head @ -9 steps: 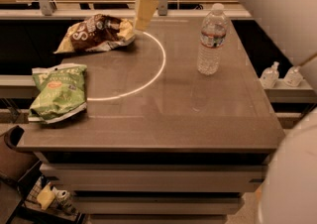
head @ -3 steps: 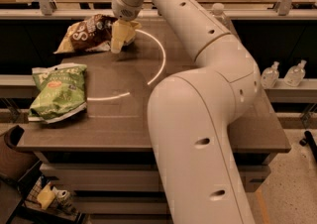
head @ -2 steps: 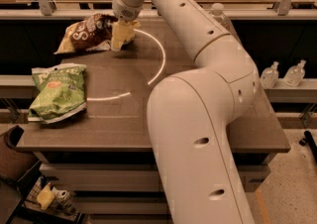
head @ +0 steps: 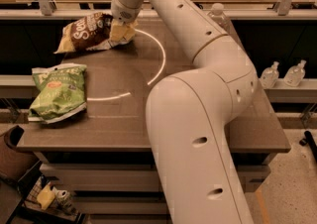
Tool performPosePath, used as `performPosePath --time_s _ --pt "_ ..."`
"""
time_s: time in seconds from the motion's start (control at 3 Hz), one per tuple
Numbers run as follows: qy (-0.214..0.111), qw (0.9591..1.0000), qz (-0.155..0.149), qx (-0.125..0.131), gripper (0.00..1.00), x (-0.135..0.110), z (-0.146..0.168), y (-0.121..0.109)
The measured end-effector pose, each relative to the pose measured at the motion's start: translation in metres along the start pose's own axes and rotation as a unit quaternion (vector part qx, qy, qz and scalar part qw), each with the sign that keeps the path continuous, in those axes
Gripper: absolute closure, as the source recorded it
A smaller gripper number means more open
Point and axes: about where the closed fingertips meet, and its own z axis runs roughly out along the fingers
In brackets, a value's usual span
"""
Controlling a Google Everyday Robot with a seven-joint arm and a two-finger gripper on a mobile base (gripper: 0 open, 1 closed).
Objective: Pick brown chip bag
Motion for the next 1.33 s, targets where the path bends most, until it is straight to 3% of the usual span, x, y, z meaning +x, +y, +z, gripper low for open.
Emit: performPosePath --time_s 0.33,0.67,1.33 --pt "0.0 1.0 0.0 -0.003 0.87 -0.0002 0.0044 0.0012" --pt "0.0 1.0 0.0 -0.004 1.0 -0.0008 0.0057 0.0015" --pt "0.0 1.0 0.0 -0.004 1.0 -0.0009 0.0056 0.0014"
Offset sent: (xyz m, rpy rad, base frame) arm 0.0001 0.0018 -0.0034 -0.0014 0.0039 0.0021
